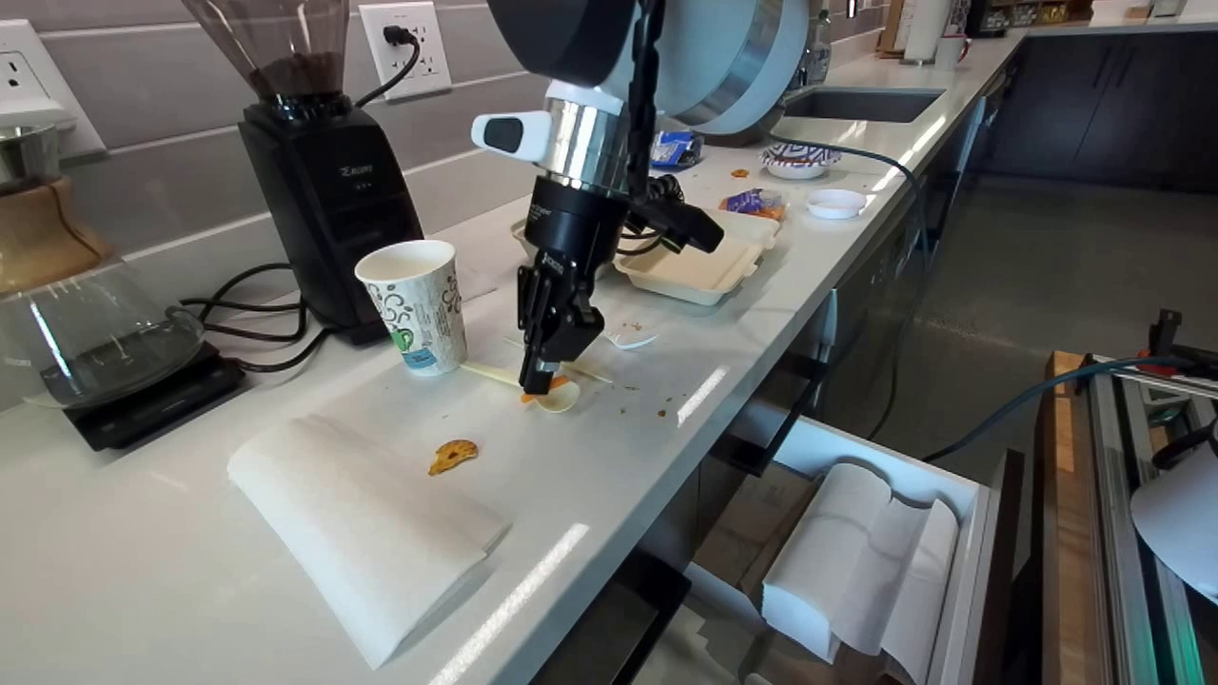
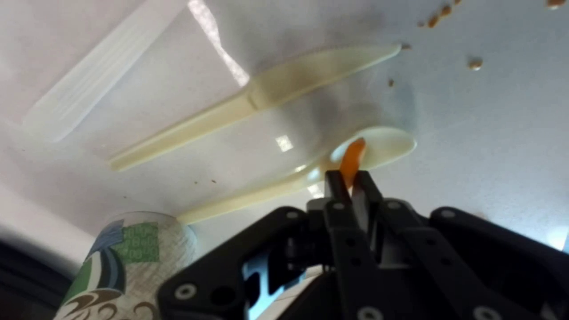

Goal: Put one orange object on the spoon

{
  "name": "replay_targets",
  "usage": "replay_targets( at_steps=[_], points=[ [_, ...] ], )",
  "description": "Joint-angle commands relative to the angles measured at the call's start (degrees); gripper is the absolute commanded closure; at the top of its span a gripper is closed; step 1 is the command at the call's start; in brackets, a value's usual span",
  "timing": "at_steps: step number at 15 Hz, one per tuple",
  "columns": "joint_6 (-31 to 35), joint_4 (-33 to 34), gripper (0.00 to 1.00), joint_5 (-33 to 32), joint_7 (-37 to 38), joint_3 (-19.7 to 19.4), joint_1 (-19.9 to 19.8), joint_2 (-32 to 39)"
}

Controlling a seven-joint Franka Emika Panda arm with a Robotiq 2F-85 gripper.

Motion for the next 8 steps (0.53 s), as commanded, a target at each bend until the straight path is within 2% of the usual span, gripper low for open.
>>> replay_targets(
  at_steps=[1,8],
  points=[
    [-1.7,-1.9,0.98,1.4,-1.8,0.4,-1.1,-1.8],
    [-1.3,-3.0,0.98,2.7,-2.4,0.3,-1.2,-3.3]
  ],
)
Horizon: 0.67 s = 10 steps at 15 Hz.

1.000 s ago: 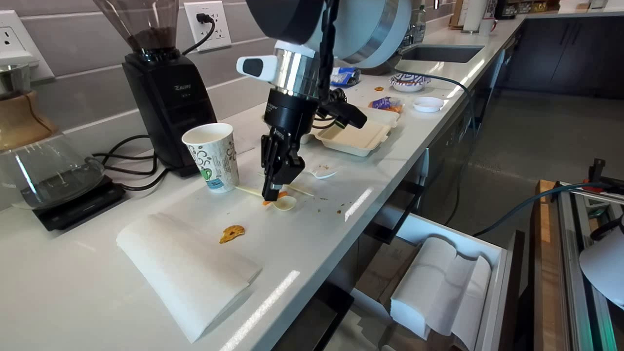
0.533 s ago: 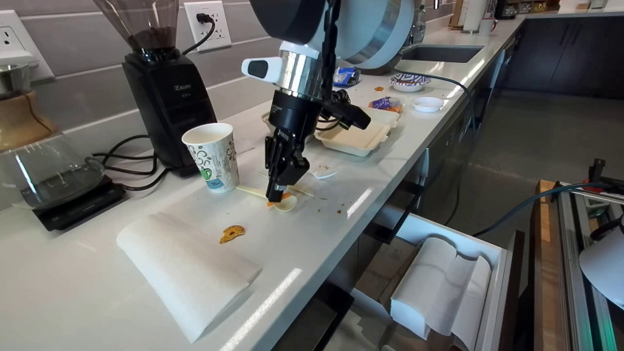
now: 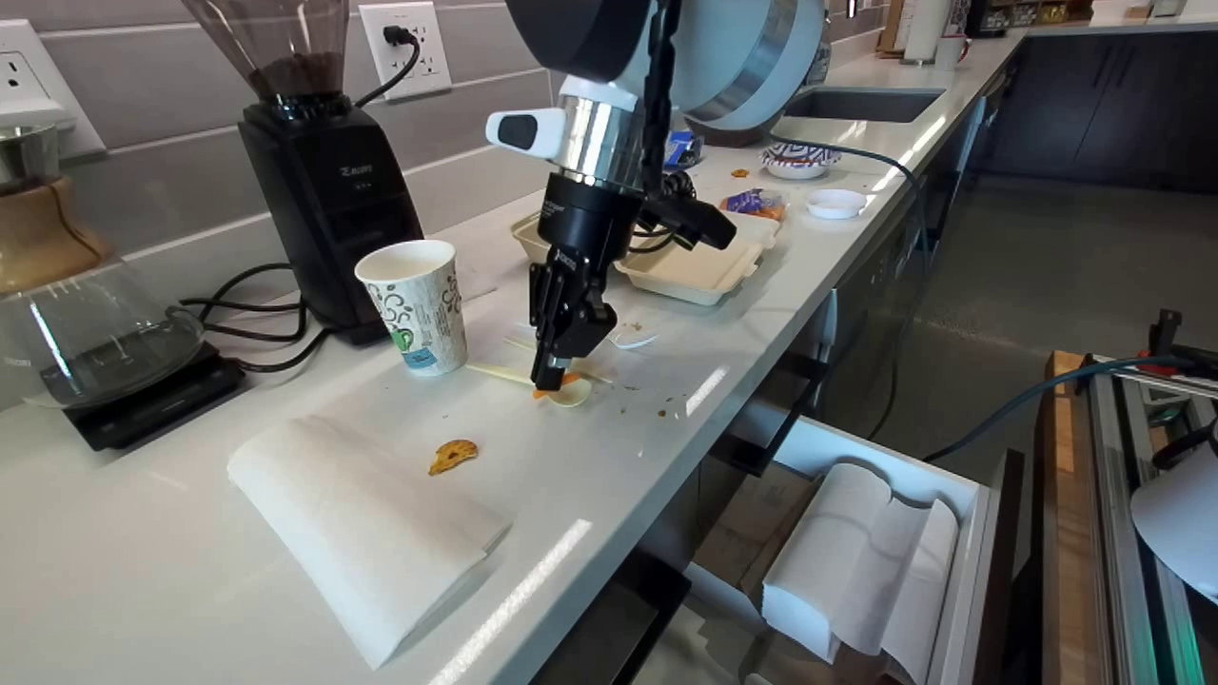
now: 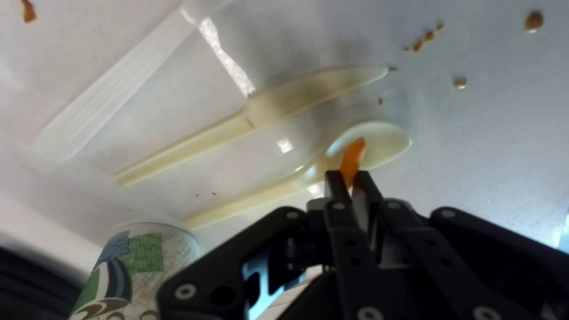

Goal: Put one orange object on the spoon

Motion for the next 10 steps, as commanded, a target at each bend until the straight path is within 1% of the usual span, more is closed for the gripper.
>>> replay_targets(
  at_steps=[1,10],
  points=[
    [-1.4,-1.8,0.98,2.2,-2.3,0.2,-0.5,-2.3],
    [-1.6,-2.4,0.98,3.1,-3.3,-0.5,-0.3,-2.8]
  ],
)
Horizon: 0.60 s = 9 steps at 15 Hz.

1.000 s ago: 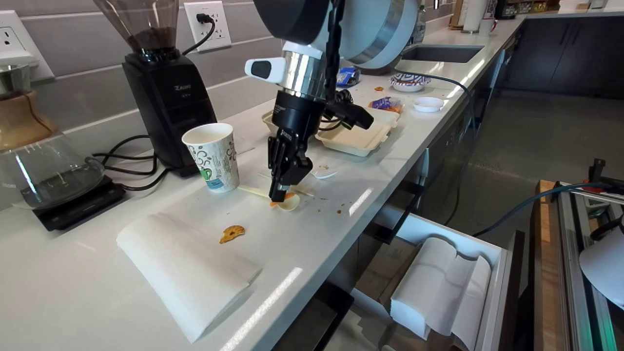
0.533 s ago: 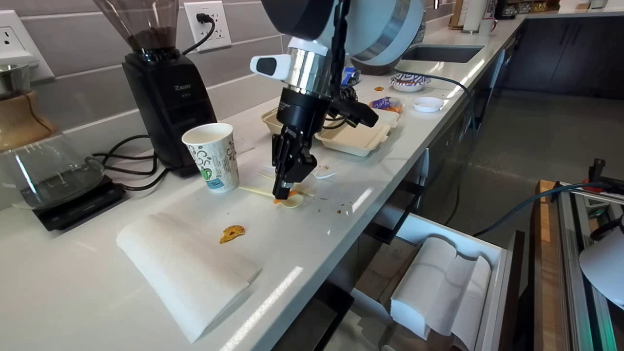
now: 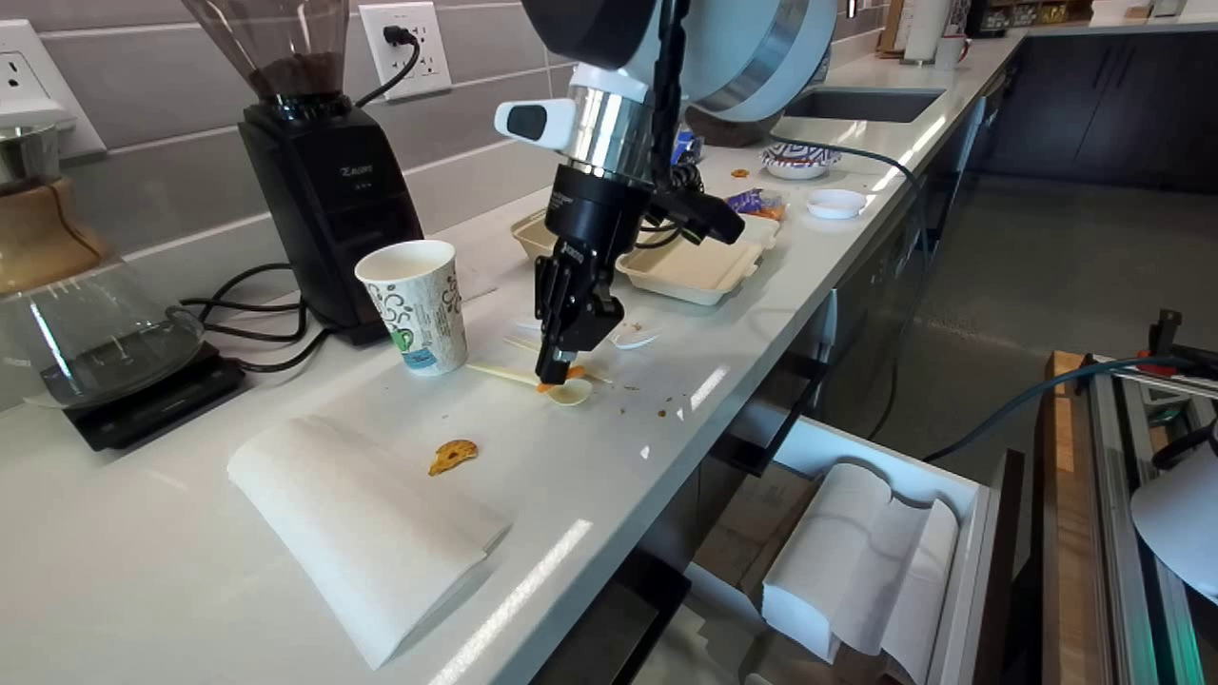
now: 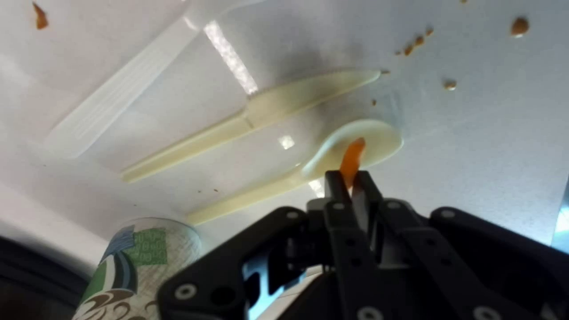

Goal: Put one orange object on the spoon

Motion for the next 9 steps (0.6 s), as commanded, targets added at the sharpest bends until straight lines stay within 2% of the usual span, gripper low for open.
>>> replay_targets(
  at_steps=[1,5,6,7,9],
  points=[
    [-1.6,-1.4,0.98,1.6,-2.1,-0.3,-0.3,-1.3],
    [-1.7,-1.6,0.98,1.5,-2.2,-0.3,-0.3,-1.2],
    [-1.6,-1.5,0.66,1.7,-2.2,-0.3,-0.3,-1.2],
    [-1.5,-1.6,0.65,2.1,-2.5,-0.2,-0.3,-1.4],
    [-1.1,-1.7,0.51,2.3,-2.6,-0.2,-0.2,-1.9]
  ],
)
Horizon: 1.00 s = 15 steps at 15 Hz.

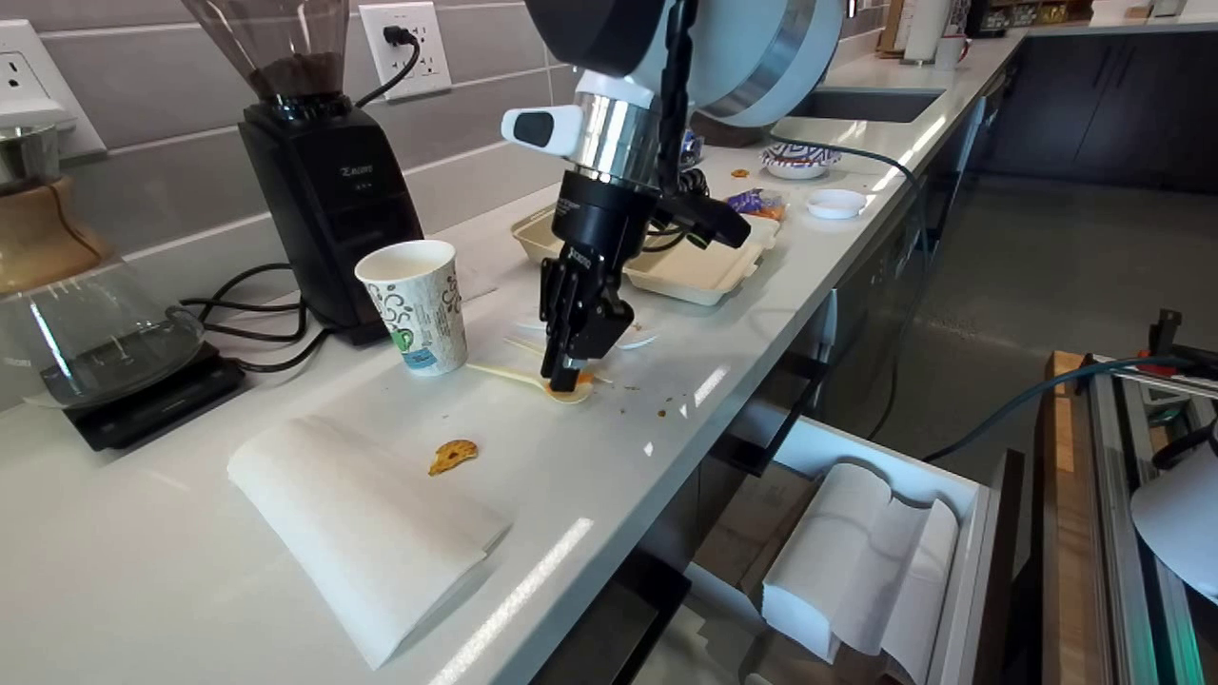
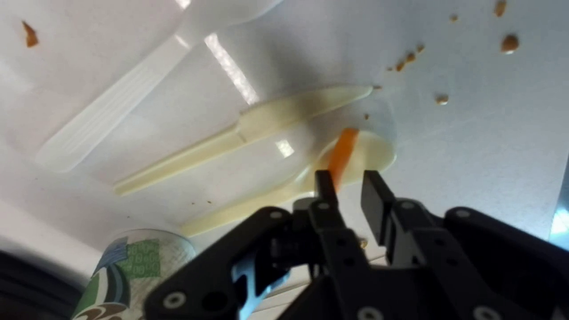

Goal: Put one orange object on the spoon

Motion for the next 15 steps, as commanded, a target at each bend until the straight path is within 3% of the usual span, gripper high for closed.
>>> replay_targets(
  at_steps=[1,7,15],
  points=[
    [-1.0,-1.2,0.42,1.9,-1.8,-0.2,-0.2,-2.0],
    [-1.3,-1.1,0.01,1.6,-1.4,-0.7,0.2,-3.4],
    [-3.3,-1.6,0.0,-0.9,2.9,-1.7,0.7,-6.5]
  ],
)
